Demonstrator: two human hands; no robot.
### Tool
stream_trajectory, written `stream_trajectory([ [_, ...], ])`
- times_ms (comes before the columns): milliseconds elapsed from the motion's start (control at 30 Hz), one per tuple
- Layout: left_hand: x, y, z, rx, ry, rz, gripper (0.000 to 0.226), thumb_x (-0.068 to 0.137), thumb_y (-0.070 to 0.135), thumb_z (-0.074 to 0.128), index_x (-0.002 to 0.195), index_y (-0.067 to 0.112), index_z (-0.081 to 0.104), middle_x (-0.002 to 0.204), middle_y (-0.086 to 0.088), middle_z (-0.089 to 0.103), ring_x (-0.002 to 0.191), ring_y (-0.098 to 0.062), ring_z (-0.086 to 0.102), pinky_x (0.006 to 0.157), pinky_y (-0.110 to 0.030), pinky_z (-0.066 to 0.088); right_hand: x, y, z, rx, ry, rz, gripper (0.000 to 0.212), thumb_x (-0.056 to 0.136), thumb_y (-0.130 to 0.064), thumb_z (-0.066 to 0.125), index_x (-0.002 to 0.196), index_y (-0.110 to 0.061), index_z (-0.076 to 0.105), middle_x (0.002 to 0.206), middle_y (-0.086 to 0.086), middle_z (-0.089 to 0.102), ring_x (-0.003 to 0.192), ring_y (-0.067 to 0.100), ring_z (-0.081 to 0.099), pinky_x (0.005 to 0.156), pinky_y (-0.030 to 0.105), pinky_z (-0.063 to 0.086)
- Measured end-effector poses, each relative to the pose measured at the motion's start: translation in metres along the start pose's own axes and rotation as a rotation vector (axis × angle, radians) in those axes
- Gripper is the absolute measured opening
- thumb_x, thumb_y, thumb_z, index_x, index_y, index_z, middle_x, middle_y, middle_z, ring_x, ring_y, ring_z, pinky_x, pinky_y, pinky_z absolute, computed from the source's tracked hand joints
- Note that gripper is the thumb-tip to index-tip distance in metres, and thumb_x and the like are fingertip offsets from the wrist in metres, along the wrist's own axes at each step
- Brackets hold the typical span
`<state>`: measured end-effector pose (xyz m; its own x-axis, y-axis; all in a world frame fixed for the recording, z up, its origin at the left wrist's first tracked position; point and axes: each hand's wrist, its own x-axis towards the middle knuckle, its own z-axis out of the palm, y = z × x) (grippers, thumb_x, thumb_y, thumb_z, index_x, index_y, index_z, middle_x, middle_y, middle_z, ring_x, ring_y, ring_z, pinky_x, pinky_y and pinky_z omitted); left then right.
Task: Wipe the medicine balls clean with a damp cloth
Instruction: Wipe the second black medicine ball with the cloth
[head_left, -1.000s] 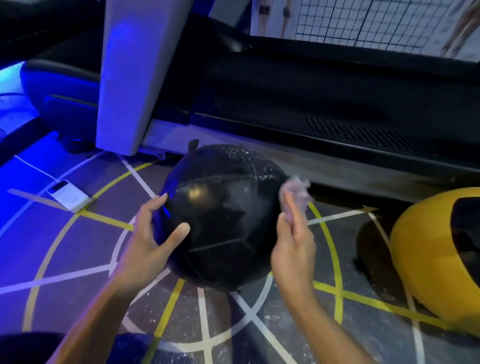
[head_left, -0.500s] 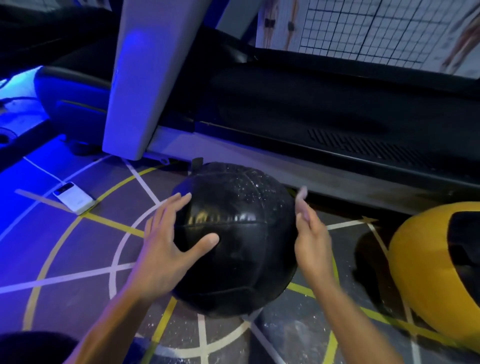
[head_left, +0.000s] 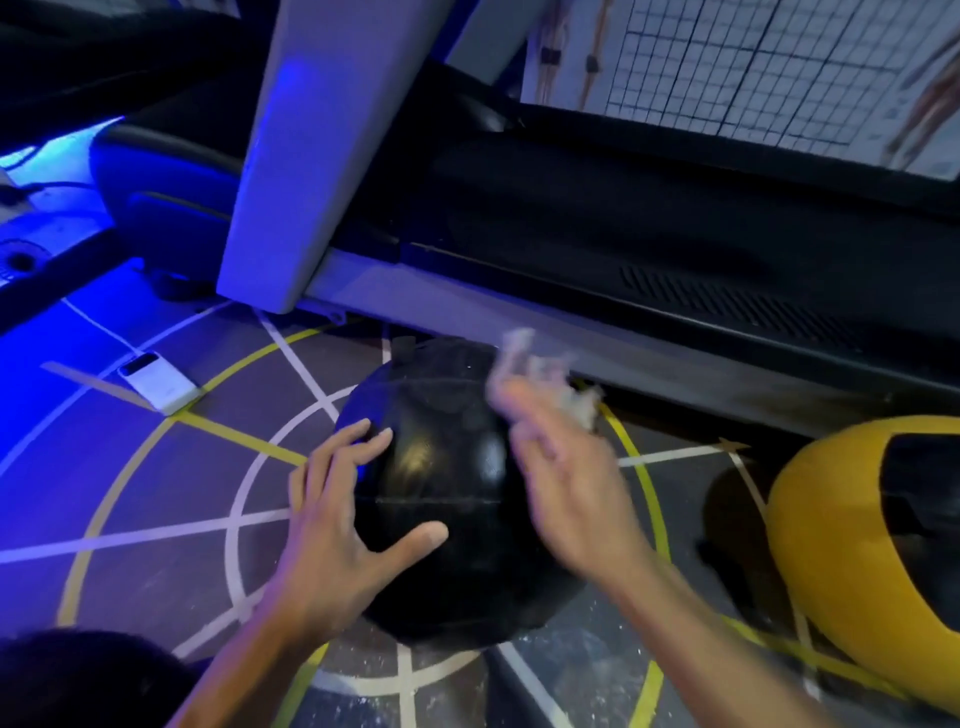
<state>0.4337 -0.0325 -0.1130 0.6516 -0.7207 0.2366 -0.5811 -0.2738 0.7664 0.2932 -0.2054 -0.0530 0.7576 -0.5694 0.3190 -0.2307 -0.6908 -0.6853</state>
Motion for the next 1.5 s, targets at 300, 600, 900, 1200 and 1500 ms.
stream_trajectory([
  [300,-0.041,-0.001,0.012,0.011,0.042,0.085,0.091,0.058,0.078,0.079,0.138,0.049,0.045,0.152,0.021,0.035,0.137,-0.015,0.037,0.11,-0.037,0.031,0.014,0.028,-0.013,-0.093,0.005,0.168,0.037,0.104,-0.013,0.046,0.133,-0.026,0.065,0.141,0.002,0.062,0.137,0.02,0.05,0.103,0.024,0.035],
  [600,-0.049,0.003,0.012,0.052,-0.009,0.087,0.09,0.059,0.081,0.078,0.138,0.058,0.041,0.15,0.028,0.031,0.139,-0.013,0.034,0.112,-0.044,0.033,0.049,0.039,-0.022,-0.139,-0.086,0.169,0.035,0.099,-0.023,0.043,0.113,-0.018,0.074,0.122,0.002,0.072,0.119,0.021,0.062,0.104,0.036,0.043],
  [900,-0.003,0.004,-0.019,-0.18,0.049,0.014,0.067,0.077,0.071,0.069,0.138,0.054,0.047,0.147,0.02,0.047,0.142,-0.009,0.041,0.115,-0.024,0.033,-0.029,-0.029,0.003,-0.204,-0.372,-0.454,0.039,0.106,-0.019,0.045,0.143,-0.011,0.057,0.156,0.003,0.049,0.151,0.015,0.034,0.124,0.035,0.026],
  [1200,-0.04,0.01,-0.017,-0.04,-0.125,0.102,0.095,0.058,0.083,0.08,0.141,0.048,0.05,0.154,0.026,0.036,0.146,-0.005,0.029,0.108,-0.025,0.031,0.039,0.077,-0.04,-0.095,-0.299,0.379,0.033,0.09,-0.011,0.052,0.059,-0.022,0.052,0.059,-0.014,0.05,0.074,0.022,0.05,0.068,0.034,0.035],
  [1500,-0.043,0.012,-0.01,-0.041,-0.125,0.149,0.089,0.06,0.08,0.082,0.137,0.052,0.05,0.153,0.026,0.037,0.145,-0.013,0.032,0.111,-0.031,0.032,0.03,0.019,-0.025,-0.136,-0.406,-0.228,0.031,0.104,-0.012,0.049,0.118,-0.024,0.074,0.127,-0.022,0.067,0.126,0.004,0.058,0.108,0.02,0.04],
])
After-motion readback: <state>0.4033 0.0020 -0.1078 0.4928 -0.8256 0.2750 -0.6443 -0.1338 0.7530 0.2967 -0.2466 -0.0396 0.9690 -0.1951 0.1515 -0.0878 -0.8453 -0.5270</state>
